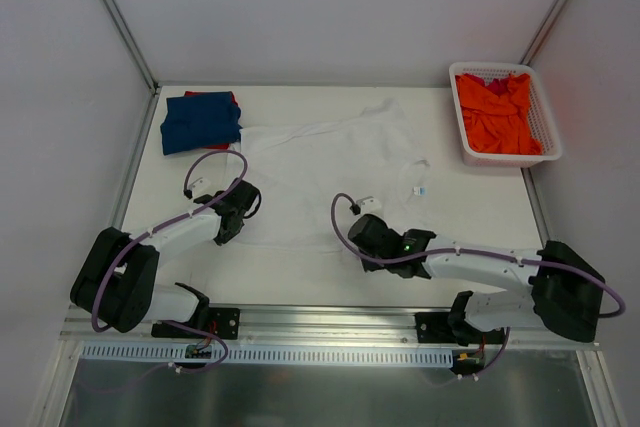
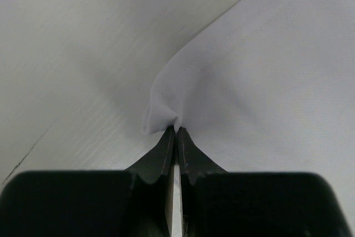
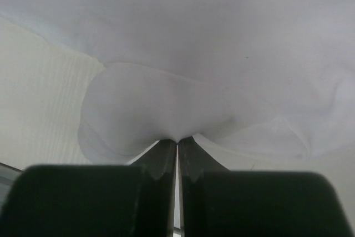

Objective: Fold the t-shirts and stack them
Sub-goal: Flatten the tshirt out

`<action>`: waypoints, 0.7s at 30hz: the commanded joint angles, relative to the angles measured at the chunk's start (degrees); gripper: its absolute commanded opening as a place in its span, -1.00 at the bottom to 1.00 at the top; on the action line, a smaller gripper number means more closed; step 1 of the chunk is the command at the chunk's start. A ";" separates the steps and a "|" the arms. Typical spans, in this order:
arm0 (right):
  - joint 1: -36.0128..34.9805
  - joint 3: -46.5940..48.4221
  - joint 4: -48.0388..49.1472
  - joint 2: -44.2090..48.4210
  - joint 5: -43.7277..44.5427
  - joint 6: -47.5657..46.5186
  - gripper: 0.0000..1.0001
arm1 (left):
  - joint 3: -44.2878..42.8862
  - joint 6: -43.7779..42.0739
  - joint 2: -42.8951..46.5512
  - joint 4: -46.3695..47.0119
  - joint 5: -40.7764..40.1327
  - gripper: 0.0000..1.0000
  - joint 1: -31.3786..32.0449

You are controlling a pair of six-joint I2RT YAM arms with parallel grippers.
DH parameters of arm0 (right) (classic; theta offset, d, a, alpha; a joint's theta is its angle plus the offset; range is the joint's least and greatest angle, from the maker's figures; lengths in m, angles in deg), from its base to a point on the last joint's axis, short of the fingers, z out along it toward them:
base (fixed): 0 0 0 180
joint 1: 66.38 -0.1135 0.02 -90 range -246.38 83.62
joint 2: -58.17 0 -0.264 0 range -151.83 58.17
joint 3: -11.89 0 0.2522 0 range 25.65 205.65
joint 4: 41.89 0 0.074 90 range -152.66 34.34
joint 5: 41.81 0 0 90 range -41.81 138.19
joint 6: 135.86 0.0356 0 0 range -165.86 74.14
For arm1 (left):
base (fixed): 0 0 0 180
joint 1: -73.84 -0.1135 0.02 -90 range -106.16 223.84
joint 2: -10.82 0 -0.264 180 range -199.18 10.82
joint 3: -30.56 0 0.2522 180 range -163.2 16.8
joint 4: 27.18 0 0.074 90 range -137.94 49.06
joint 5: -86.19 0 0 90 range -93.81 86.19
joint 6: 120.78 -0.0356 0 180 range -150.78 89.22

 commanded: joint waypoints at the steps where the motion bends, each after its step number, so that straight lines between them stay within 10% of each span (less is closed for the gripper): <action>1: -0.17 -0.30 -5.61 7.17 5.01 2.55 -0.99 | 0.11 -0.31 1.10 -1.13 -0.04 -1.00 -0.71; 21: -0.08 2.51 -25.39 28.00 18.63 7.82 -0.99 | -0.06 -1.80 4.26 -1.13 -0.31 -1.00 -0.71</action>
